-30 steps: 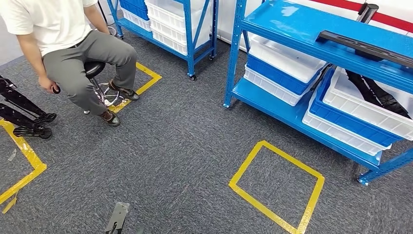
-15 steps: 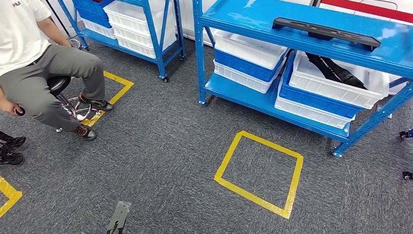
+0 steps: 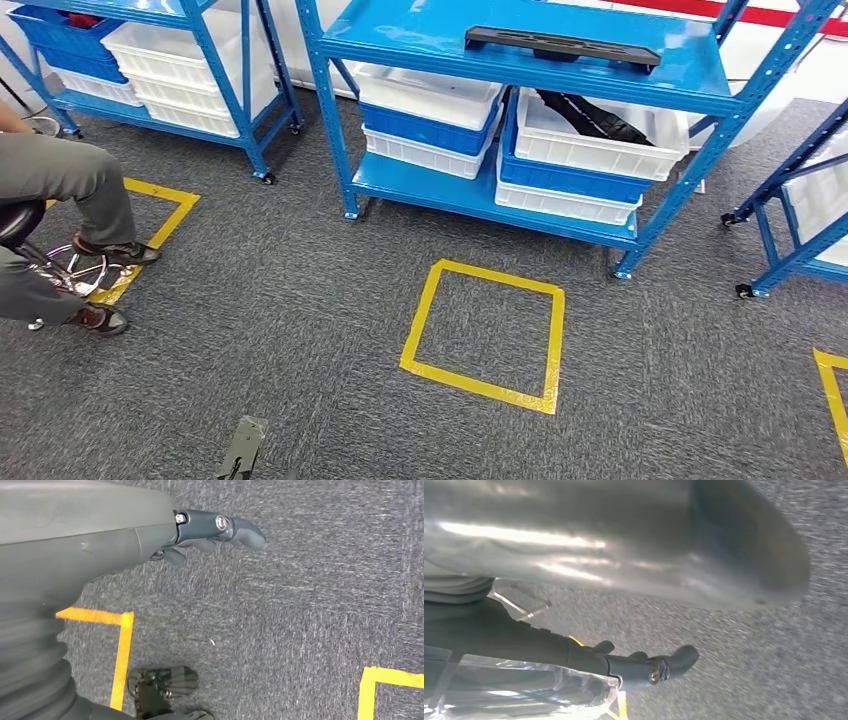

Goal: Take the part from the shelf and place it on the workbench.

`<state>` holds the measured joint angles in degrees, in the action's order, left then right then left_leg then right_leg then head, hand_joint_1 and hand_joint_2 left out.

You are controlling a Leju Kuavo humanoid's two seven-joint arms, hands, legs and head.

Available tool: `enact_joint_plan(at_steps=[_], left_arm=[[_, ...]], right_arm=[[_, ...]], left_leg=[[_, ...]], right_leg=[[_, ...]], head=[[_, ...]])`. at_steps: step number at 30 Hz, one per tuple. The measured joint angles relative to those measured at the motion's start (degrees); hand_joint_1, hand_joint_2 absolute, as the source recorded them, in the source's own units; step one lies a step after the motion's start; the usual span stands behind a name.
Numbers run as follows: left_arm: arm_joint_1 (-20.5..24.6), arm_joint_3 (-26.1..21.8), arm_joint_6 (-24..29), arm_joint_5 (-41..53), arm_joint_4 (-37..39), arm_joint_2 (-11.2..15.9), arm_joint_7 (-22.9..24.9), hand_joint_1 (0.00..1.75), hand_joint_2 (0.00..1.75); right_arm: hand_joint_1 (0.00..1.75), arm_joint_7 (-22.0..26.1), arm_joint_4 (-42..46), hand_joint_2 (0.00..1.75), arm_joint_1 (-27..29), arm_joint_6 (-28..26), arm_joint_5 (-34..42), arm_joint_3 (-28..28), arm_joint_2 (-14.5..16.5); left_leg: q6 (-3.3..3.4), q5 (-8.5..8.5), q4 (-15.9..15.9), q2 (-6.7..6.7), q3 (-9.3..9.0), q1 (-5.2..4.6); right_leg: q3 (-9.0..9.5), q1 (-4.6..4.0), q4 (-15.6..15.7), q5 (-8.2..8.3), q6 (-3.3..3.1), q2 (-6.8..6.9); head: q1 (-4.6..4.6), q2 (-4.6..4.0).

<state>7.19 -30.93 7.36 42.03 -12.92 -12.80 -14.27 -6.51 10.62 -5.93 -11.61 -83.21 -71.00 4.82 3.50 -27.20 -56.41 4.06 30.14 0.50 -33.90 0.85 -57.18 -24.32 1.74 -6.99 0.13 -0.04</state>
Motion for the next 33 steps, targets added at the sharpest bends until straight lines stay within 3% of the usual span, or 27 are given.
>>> enact_joint_plan(at_steps=[1,3,5,6,7,9,10,12,14,15,16,18,20,21,22,23,25,26,28,31,33], left_arm=[[0.0,0.1,0.0,0.0,0.0,0.0,0.0,0.0,1.75],[0.0,0.1,0.0,0.0,0.0,0.0,0.0,0.0,1.75],[-0.1,0.1,0.0,0.0,0.0,-0.1,0.0,0.0,1.75],[-0.2,0.1,0.0,0.0,0.0,-0.1,0.0,0.0,1.75],[-0.2,0.1,0.0,0.0,0.0,-0.1,0.0,0.0,1.75],[-0.1,0.1,0.0,0.0,0.0,-0.1,0.0,0.0,1.75],[-0.1,0.1,0.0,0.0,0.0,-0.1,0.0,0.0,1.75],[0.0,0.2,0.0,0.0,0.0,0.0,0.0,0.0,1.75],[0.1,0.3,0.0,0.0,0.0,0.0,0.0,0.0,1.75],[0.2,0.4,0.0,0.0,0.0,0.0,0.0,0.0,1.31],[0.3,0.5,0.0,0.0,0.0,-0.1,0.0,0.0,0.87],[0.2,0.5,0.0,0.0,0.0,-0.1,-0.1,0.0,0.0],[0.0,0.6,-0.2,0.2,0.0,-0.1,-0.3,0.0,0.0],[0.0,0.7,-0.3,0.3,0.0,0.0,-0.5,0.0,0.0],[0.0,0.8,-0.5,0.5,0.0,0.0,-0.7,0.0,0.0],[0.0,0.8,-0.8,0.5,0.0,0.0,-0.8,0.0,0.0],[0.1,0.9,-1.6,0.3,0.0,0.1,-1.1,0.0,0.0],[0.3,0.9,-2.0,0.1,0.0,0.2,-1.2,0.0,0.0],[0.5,0.9,-2.1,0.0,0.0,0.3,-1.4,0.0,0.0],[0.5,0.9,-1.2,0.0,0.0,0.4,-1.4,0.0,0.0],[0.4,0.9,-0.7,0.0,0.0,0.4,-1.3,0.0,0.0]], right_arm=[[0.0,0.0,0.0,0.0,0.0,0.0,0.0,0.0,0.0],[0.0,0.0,0.0,0.0,-0.2,0.0,0.0,0.0,0.0],[0.0,0.0,0.0,0.0,-0.3,0.0,0.0,0.0,-0.1],[0.0,0.0,0.0,0.0,-0.3,0.0,0.0,0.0,-0.2],[0.0,0.0,0.0,0.0,-0.2,0.0,0.0,0.0,-0.3],[0.0,0.0,0.0,0.0,0.0,0.0,0.0,0.0,-0.4],[0.0,0.0,0.0,0.0,-0.1,0.0,0.0,0.0,-0.4],[0.0,0.0,0.0,0.0,-0.2,0.0,0.0,0.0,-0.4],[0.0,0.0,0.1,0.0,-0.1,0.0,0.0,0.0,-0.4],[0.0,0.0,0.0,0.44,0.0,0.0,0.0,0.0,-0.4],[0.0,0.0,0.0,0.87,0.0,0.0,0.0,0.0,-0.3],[0.0,0.0,0.0,1.75,-0.1,0.0,0.0,0.0,-0.3],[0.0,0.2,0.0,1.75,-0.2,0.3,-0.1,0.0,-0.3],[0.0,0.3,0.0,1.75,-0.2,0.5,-0.2,0.1,-0.3],[0.0,0.3,0.0,1.75,-0.1,0.7,-0.2,0.1,-0.3],[0.0,0.4,0.0,1.75,0.0,0.8,-0.3,0.1,-0.3],[0.0,0.5,0.0,1.75,0.0,1.0,-0.3,0.3,-0.3],[0.0,0.5,0.0,1.75,0.0,1.0,-0.3,0.3,-0.2],[0.0,0.6,0.0,1.75,0.0,1.1,-0.3,0.4,-0.2],[0.0,0.6,0.1,1.75,0.1,1.3,-0.4,0.6,-0.3],[0.0,0.6,0.1,1.75,0.1,1.3,-0.5,0.8,-0.4]], left_leg=[[0.07,0.35,0.5,-0.87,-0.15,0.12],[0.11,0.71,1.1,-2.8,-0.28,0.14],[0.15,0.7,1.0,-4.86,-0.1,0.08],[0.09,0.67,1.0,-5.79,-0.03,0.1],[-0.06,0.61,1.0,-6.63,-0.02,0.17],[-0.66,0.35,0.8,-8.11,-0.21,0.28],[-1.15,0.07,0.6,-8.79,-0.3,0.17],[-2.05,-0.4,0.3,-9.92,-0.58,-0.21],[-2.61,-0.56,0.3,-10.83,-0.86,-0.15],[-2.93,-0.84,0.1,-10.53,-0.88,0.11],[-3.22,-1.82,-1.0,-9.38,-0.48,0.37],[-3.61,-5.59,-6.5,-6.04,1.88,0.68],[-3.56,-9.26,-14.3,-4.35,5.54,0.68],[-3.47,-9.68,-16.5,-4.17,6.73,0.69],[-3.29,-9.01,-16.8,-4.12,7.03,0.69],[-3.05,-7.38,-14.9,-4.11,6.29,0.68],[-2.34,-3.46,-7.7,-3.88,3.0,0.59],[-2.05,-2.41,-4.4,-3.76,1.5,0.48],[-1.5,-2.04,-0.9,-3.58,0.16,0.12],[-0.43,-2.13,-0.2,-3.69,-0.66,-0.12],[0.23,-2.3,-0.1,-3.95,-1.53,-0.16]], right_leg=[[-0.72,-0.15,-1.1,-0.54,0.04,1.48],[-3.68,-0.11,-6.9,-3.4,-0.23,5.05],[-7.18,0.36,-14.3,-6.34,0.01,6.12],[-7.83,0.65,-16.0,-6.72,0.51,6.29],[-7.21,0.97,-15.2,-6.18,1.2,6.56],[-2.7,1.61,-7.6,-3.54,2.65,8.37],[-0.39,1.7,-3.8,-2.41,2.96,9.76],[1.76,1.55,0.1,-1.45,2.38,11.19],[1.43,1.37,-0.1,-1.35,1.26,10.1],[1.34,1.54,-0.1,-1.27,0.87,9.54],[1.24,1.67,-0.1,-1.13,0.37,8.93],[1.06,1.79,0.0,-0.85,-0.55,7.87],[0.83,1.41,0.0,-0.71,-1.08,6.92],[0.79,1.22,0.0,-0.68,-1.19,6.5],[0.79,1.05,0.0,-0.65,-1.24,6.06],[0.84,0.92,0.0,-0.63,-1.27,5.69],[0.95,0.65,-0.1,-0.77,-1.25,5.07],[0.95,0.39,0.0,-0.93,-1.12,4.87],[0.93,0.06,-0.3,-0.82,-0.43,4.73],[0.39,-0.06,-2.5,-0.34,0.88,5.05],[-0.83,0.04,-5.0,-1.44,0.97,5.56]], head=[[0.13,0.0],[0.38,0.0],[0.62,0.0],[0.68,0.0],[0.8,0.0],[0.85,0.0],[0.97,0.0],[0.89,0.0],[0.61,0.0],[0.47,0.0],[0.39,0.0],[0.15,0.0],[0.03,0.0],[0.01,0.0],[0.0,0.0],[0.02,0.0],[-0.02,0.0],[-0.02,0.0],[0.04,0.0],[0.21,0.0],[0.33,0.0]])
